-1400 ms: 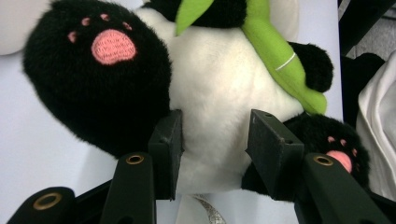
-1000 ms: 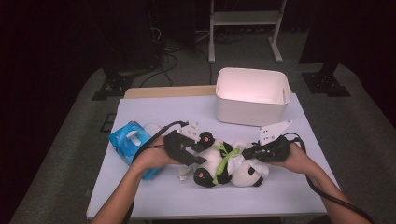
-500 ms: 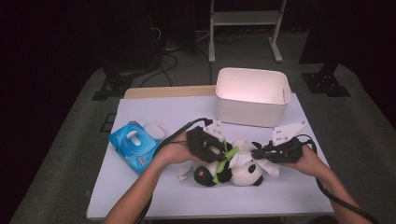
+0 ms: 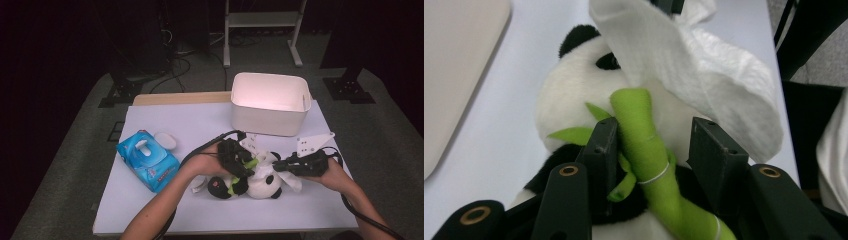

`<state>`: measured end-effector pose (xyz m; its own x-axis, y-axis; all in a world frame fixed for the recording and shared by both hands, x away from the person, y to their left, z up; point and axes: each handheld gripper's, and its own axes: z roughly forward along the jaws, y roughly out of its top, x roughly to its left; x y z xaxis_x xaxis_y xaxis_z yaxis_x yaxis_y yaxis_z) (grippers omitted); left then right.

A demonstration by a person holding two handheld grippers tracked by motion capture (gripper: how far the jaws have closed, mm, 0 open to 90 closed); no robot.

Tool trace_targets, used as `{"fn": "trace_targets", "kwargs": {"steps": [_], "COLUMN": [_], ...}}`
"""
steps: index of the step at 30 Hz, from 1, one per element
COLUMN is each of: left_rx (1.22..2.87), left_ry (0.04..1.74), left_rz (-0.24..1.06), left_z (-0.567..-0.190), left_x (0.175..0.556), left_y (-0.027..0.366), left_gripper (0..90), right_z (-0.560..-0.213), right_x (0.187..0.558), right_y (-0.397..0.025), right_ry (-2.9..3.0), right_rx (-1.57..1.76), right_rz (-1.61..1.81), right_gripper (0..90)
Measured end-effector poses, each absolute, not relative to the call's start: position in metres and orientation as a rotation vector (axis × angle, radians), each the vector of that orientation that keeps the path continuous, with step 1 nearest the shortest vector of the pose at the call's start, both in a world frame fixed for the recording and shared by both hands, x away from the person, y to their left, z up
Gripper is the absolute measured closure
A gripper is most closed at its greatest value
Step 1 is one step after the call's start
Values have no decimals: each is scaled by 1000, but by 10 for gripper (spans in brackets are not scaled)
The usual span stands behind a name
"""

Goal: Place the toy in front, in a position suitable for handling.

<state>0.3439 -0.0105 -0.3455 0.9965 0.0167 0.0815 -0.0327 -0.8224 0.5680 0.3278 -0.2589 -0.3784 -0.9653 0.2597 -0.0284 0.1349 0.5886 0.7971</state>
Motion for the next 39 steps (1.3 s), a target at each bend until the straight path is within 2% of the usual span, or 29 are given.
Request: {"fn": "trace_targets", "kwargs": {"steps": [3, 7, 22, 30, 34, 39], "left_rx": [2529, 2511, 2409, 2421, 2462, 2434], "left_ry": [-6, -12, -69, -26, -1, 18], "left_rz": [117, 141, 80, 22, 48, 38], "left_z": [-346, -343, -316, -329, -335, -339], "left_x": [346, 344, 330, 319, 321, 322], "left_y": [-10, -8, 4, 10, 19, 27], "left_gripper": [700, 746, 754, 751, 743, 743], "right_z": [-379, -377, -355, -354, -359, -364], "right_x": [327, 328, 327, 315, 312, 313], "right_y": [-258, -256, -233, -223, -213, -214], "right_ry": [2675, 2661, 2684, 2703, 2728, 2747], "right_rx": [331, 319, 193, 135, 105, 126], "right_rz": [1322, 1325, 1337, 1328, 1339, 1328], "right_gripper": [853, 853, 853, 851, 846, 847]}}
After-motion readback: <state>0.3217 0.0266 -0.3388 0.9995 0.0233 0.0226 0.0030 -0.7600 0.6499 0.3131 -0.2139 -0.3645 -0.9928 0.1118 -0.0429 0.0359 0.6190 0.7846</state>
